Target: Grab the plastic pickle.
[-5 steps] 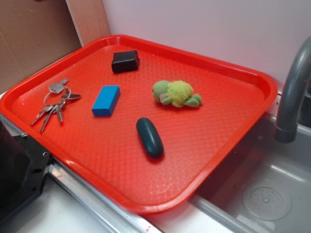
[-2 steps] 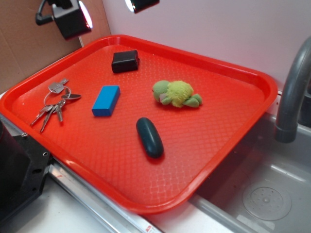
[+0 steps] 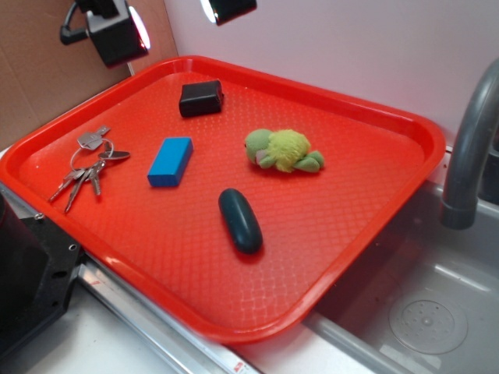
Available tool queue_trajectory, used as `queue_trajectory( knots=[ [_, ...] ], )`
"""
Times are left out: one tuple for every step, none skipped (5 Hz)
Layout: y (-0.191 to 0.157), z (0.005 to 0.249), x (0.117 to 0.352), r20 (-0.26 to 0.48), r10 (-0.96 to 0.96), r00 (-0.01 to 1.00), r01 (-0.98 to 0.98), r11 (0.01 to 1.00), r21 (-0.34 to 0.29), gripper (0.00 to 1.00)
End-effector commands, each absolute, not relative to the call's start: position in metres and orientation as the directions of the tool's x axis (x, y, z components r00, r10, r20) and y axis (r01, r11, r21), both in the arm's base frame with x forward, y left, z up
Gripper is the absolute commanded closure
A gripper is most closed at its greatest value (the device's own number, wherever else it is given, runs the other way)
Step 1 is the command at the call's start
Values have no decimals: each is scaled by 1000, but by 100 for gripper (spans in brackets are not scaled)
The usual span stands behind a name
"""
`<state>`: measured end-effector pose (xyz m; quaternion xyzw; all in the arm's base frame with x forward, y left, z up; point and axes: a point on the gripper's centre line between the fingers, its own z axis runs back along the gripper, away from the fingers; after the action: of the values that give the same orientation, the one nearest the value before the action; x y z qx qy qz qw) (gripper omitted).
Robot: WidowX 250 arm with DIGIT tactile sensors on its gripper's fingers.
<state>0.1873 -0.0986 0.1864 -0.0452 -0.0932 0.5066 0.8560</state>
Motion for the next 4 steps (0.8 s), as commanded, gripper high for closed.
queue_trajectory(
  knots=[
    [-111,239,202,353,866,353,-774,482,-409,0],
    [-122,189,198,361,833,419,-788,531,-312,0],
    [-129,156,190,322,825,465,-812,542,-217,0],
    [-130,125,184,251,840,480,-839,524,-149,0]
  ],
)
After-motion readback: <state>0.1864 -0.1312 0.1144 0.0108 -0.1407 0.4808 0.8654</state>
